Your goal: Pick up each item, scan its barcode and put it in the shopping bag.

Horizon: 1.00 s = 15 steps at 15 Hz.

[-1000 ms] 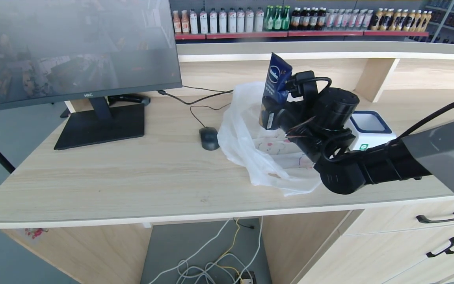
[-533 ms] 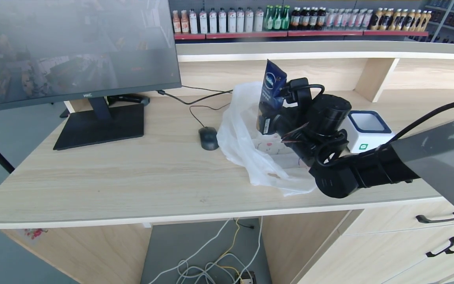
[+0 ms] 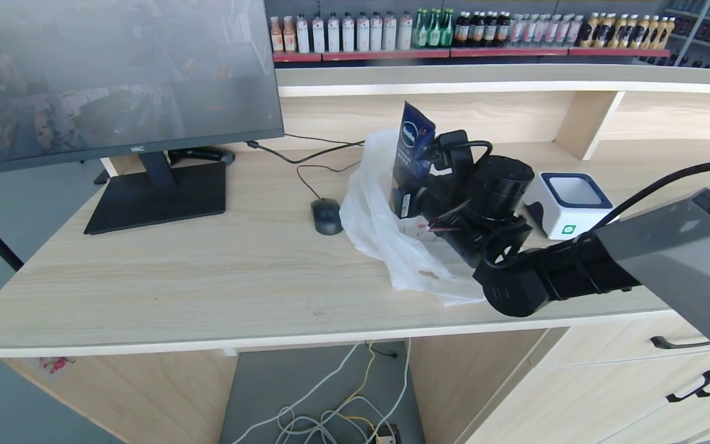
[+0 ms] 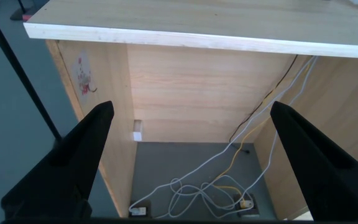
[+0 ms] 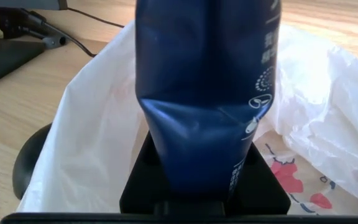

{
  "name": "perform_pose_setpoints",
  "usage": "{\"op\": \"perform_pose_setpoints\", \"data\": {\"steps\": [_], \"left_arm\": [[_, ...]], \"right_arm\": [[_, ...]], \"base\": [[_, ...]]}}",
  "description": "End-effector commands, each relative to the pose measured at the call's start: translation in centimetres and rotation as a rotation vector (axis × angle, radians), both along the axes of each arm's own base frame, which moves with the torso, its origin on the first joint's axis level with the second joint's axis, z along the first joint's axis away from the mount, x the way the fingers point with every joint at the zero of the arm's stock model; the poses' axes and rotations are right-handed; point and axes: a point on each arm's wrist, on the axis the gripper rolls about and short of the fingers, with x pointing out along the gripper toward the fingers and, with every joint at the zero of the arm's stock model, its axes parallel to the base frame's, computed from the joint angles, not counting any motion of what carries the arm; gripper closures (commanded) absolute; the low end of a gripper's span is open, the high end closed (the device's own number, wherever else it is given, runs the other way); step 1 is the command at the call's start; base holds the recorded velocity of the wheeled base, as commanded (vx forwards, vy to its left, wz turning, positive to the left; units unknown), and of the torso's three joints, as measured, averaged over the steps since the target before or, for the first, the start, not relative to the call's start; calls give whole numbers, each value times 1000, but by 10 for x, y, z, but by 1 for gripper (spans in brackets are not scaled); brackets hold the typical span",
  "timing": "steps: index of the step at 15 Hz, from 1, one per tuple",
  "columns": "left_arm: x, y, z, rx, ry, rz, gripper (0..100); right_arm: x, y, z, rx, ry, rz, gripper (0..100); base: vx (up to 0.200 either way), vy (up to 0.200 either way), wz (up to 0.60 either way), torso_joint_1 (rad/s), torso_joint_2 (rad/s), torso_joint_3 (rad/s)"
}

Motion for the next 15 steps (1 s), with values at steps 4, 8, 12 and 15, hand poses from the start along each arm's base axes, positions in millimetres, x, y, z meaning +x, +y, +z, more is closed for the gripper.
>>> {"op": "perform_pose_setpoints", "data": {"steps": [4, 8, 12, 15], "left_arm": [[0, 0, 0, 0, 0, 1, 0], [0, 0, 0, 0, 0, 1, 0], [0, 0, 0, 0, 0, 1, 0], [0, 0, 0, 0, 2, 1, 0]], "right_arm": [[4, 3, -13, -18, 27, 0, 100], [5, 3, -16, -21, 34, 0, 100], [6, 4, -18, -22, 37, 1, 100], [6, 4, -18, -22, 37, 1, 100]], "base": [[0, 0, 0, 0, 0, 0], [0, 0, 0, 0, 0, 0], [0, 0, 0, 0, 0, 0], [0, 0, 0, 0, 0, 0]]}}
